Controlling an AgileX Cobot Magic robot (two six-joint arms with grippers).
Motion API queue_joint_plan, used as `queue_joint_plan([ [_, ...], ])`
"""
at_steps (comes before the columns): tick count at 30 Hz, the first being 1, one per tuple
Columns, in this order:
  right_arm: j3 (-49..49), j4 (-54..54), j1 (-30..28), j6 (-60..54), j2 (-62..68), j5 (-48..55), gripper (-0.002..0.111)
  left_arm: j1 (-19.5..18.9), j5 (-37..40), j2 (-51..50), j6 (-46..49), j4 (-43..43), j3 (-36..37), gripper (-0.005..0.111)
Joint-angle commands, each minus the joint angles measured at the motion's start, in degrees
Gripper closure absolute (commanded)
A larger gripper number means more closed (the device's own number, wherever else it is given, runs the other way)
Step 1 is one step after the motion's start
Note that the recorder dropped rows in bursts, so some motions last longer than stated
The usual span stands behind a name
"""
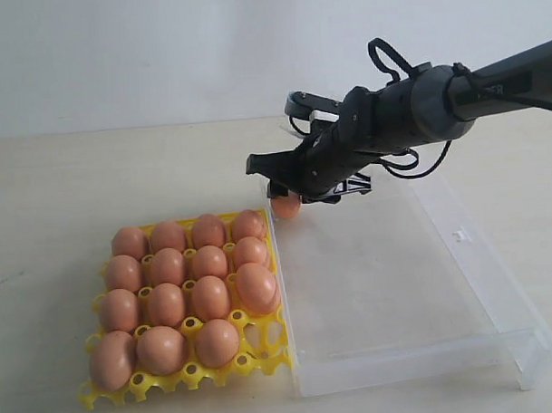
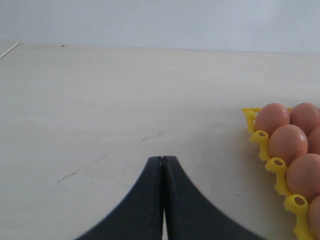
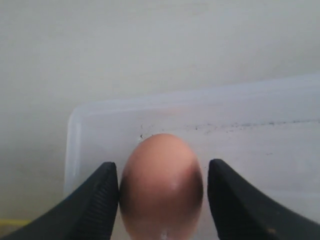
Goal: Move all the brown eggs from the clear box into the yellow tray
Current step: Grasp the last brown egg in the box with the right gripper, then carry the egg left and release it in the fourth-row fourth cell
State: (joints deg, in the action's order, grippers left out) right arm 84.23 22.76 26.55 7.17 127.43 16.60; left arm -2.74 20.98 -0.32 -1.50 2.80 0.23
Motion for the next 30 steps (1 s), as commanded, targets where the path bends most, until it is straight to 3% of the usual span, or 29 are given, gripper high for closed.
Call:
queue_joint_plan([
  [1,0.4,-0.2,-0.2,-0.4,1.2,0.0,0.066,0.3,-0.6,0.3,-0.3,0.3,-0.2,0.107],
  [5,0.4,-0.2,-0.2,-2.2,1.3,1.6,0.108,0.3,-0.6,0.3,-0.3,0.3,-0.2,0.107],
  [10,-0.8,-0.9,-0.2,-3.1,-1.7,1.9,0.108,0.3,-0.6,0.3,-0.3,0.3,-0.2,0.107],
  [16,-14.3,-7.0,2.2,-3.1,-13.4,-15.0,0.108,0.3,-0.6,0.3,-0.3,0.3,-0.2,0.107],
  [22,-31.1,-24.7,6.9,9.0,-23.5,-35.0,0.108,0.3,-0.6,0.3,-0.3,0.3,-0.2,0.107],
  [25,-40.1,-43.1,9.1,24.6,-26.8,-48.8,0.108,0.3,-0.6,0.3,-0.3,0.3,-0.2,0.107],
  [30,-46.4,-50.0,10.8,26.3,-26.8,-54.2,0.108,0.3,-0.6,0.3,-0.3,0.3,-0.2,0.107],
])
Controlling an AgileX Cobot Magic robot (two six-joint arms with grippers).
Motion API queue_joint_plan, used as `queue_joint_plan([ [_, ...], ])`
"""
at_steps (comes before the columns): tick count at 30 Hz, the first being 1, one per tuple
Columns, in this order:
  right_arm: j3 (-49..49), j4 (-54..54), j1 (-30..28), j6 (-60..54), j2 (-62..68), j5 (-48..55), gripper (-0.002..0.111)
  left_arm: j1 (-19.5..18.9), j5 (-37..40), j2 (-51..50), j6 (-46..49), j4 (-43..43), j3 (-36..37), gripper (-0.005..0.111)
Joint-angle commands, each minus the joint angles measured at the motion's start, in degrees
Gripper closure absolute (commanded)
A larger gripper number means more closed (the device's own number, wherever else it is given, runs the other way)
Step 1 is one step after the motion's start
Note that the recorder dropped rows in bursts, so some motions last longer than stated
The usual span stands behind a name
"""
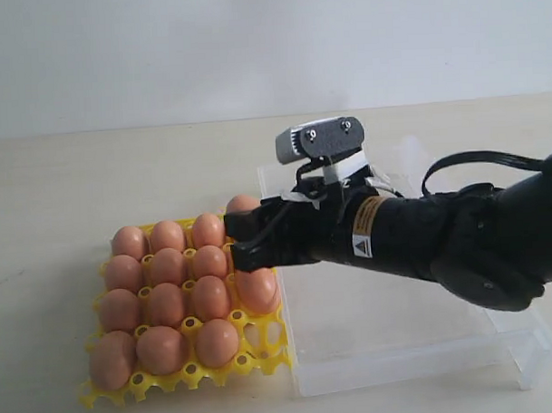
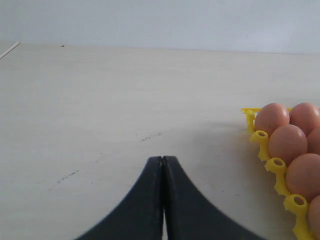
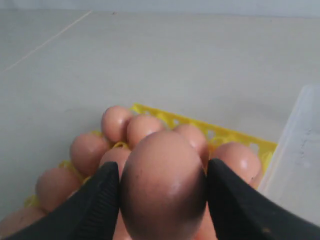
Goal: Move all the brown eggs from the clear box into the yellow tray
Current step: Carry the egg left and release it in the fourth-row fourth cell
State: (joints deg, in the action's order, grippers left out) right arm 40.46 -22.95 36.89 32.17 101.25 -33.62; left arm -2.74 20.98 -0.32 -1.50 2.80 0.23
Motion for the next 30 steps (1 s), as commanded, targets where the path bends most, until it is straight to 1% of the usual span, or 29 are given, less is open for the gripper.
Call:
queue_joint_plan([
  [1,-4.1,-4.4,0.4,1.5,-0.6,-6.0,0.108,0.3,-0.6,0.3,-0.3,0.3,-0.2,0.107],
  [4,-6.9,-6.9,0.4,3.9,-0.5,-9.1,0.108,0.3,-0.6,0.3,-0.3,0.3,-0.2,0.107],
  [7,-8.6,-8.4,0.4,4.4,-0.4,-9.5,0.108,0.3,-0.6,0.3,-0.3,0.3,-0.2,0.107],
  [12,-8.8,-11.4,0.4,7.0,-0.4,-9.8,0.108,0.3,-0.6,0.3,-0.3,0.3,-0.2,0.107],
  [15,-8.8,-15.1,0.4,9.6,-0.4,-9.8,0.108,0.3,-0.6,0.3,-0.3,0.3,-0.2,0.107],
  [22,-9.7,-17.0,0.4,9.8,-0.4,-9.4,0.108,0.3,-0.6,0.3,-0.3,0.3,-0.2,0.107],
  [24,-9.7,-16.1,0.4,7.7,-0.4,-9.4,0.104,0.3,-0.6,0.3,-0.3,0.3,-0.2,0.107],
  [26,-9.7,-13.0,0.4,4.8,-0.4,-8.4,0.095,0.3,-0.6,0.3,-0.3,0.3,-0.2,0.107],
  [29,-9.7,-11.8,0.4,4.4,-0.4,-6.9,0.085,0.3,-0.6,0.3,-0.3,0.3,-0.2,0.107],
  [30,-9.7,-11.8,0.4,4.4,-0.4,-6.6,0.078,0.3,-0.6,0.3,-0.3,0.3,-0.2,0.107],
])
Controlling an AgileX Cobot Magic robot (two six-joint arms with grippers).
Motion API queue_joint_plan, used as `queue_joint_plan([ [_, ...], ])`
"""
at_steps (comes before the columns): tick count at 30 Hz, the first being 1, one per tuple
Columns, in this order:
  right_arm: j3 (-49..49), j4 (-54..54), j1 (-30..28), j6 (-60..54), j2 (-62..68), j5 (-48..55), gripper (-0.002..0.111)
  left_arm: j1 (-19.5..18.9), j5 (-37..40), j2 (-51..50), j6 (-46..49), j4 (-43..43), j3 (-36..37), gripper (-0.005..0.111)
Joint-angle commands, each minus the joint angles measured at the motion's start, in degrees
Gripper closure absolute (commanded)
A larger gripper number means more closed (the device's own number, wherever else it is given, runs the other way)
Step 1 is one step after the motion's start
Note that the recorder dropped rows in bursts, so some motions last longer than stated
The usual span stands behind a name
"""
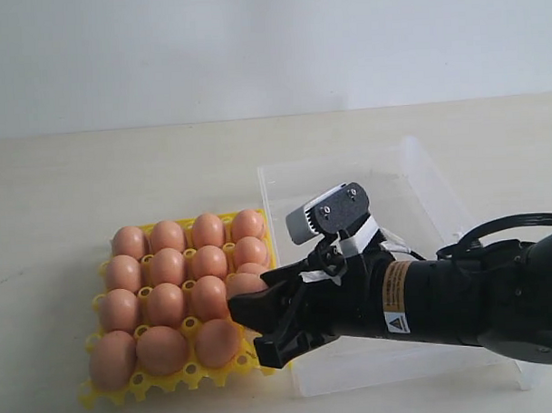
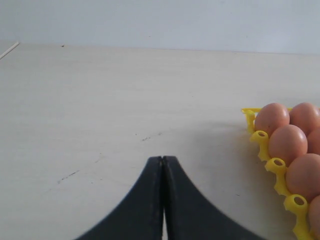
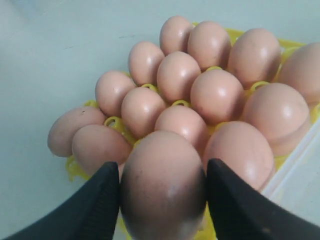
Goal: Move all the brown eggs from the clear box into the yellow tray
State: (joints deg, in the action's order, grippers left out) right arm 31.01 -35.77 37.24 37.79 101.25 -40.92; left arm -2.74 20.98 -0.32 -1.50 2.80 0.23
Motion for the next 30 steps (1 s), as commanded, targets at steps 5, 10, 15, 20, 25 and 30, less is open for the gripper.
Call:
queue_joint_plan([
  [5,-0.2,4.2,0.1,-2.3,-0.4,0.6,0.042,0.3,-0.6,0.3,-0.3,0.3,-0.2,0.107],
  [10,-0.2,5.0,0.1,-3.1,-0.4,0.6,0.038,0.3,-0.6,0.3,-0.3,0.3,-0.2,0.107],
  [15,-0.2,5.9,0.1,-3.1,-2.1,0.2,0.046,0.3,-0.6,0.3,-0.3,0.3,-0.2,0.107],
  [20,-0.1,14.5,0.1,-6.3,-9.6,9.1,0.072,0.3,-0.6,0.3,-0.3,0.3,-0.2,0.107],
  [25,-0.1,32.4,0.1,-26.3,-17.6,17.3,0.108,0.3,-0.6,0.3,-0.3,0.3,-0.2,0.107],
  [30,-0.1,52.0,0.1,-44.8,-22.6,18.3,0.108,0.3,-0.6,0.3,-0.3,0.3,-0.2,0.107],
])
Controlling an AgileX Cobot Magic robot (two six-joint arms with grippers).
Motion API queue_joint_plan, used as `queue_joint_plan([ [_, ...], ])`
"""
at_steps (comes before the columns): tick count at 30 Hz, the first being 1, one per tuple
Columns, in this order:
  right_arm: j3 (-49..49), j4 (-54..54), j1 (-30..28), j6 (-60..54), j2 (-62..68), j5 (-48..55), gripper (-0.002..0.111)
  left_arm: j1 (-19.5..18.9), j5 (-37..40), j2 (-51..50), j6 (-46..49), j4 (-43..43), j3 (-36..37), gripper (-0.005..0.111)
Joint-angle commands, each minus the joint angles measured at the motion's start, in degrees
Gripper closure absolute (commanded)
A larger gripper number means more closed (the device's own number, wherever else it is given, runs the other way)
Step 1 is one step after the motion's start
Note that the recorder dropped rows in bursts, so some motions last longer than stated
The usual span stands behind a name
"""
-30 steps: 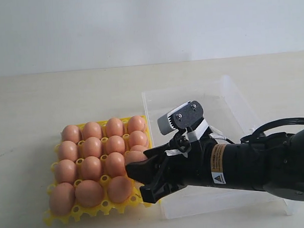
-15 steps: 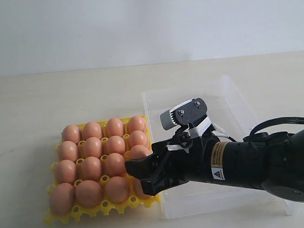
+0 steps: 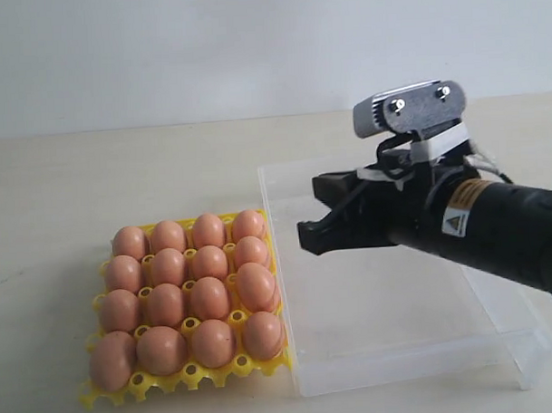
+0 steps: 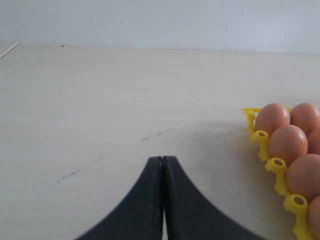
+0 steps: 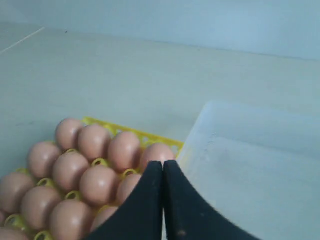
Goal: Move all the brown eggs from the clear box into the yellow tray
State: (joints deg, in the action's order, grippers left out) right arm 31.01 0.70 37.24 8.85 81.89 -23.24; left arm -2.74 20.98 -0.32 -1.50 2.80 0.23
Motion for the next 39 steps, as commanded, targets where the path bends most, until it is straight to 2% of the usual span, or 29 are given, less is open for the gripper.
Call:
queue_joint_plan([
  [1,-0.1,20.3,-0.1,-20.9,-3.9,-0.2,0.108,0.3,-0.6,0.3,-0.3,0.3,-0.2,0.107],
  [3,-0.2,23.3,-1.0,-26.1,-5.2,-0.7,0.108,0.3,-0.6,0.3,-0.3,0.3,-0.2,0.107],
  [6,-0.3,22.5,-2.7,-25.0,-7.1,3.3,0.108,0.3,-0.6,0.3,-0.3,0.3,-0.2,0.107],
  [11,-0.4,21.0,-6.5,-24.7,-10.0,3.5,0.108,0.3,-0.6,0.3,-0.3,0.3,-0.2,0.107],
  [19,-7.1,17.0,-18.3,-24.7,-20.6,-0.5,0.108,0.3,-0.6,0.3,-0.3,0.3,-0.2,0.107],
  [26,-15.8,13.5,-25.6,-24.7,-33.6,-0.4,0.108,0.3,-0.6,0.3,-0.3,0.3,-0.2,0.107],
  [29,-20.0,10.7,-27.1,-24.7,-39.6,1.4,0.108,0.3,-0.6,0.3,-0.3,0.3,-0.2,0.107],
  [39,-31.0,11.7,-28.3,-24.7,-60.7,7.3,0.108,0.3,-0.6,0.3,-0.3,0.3,-0.2,0.107],
])
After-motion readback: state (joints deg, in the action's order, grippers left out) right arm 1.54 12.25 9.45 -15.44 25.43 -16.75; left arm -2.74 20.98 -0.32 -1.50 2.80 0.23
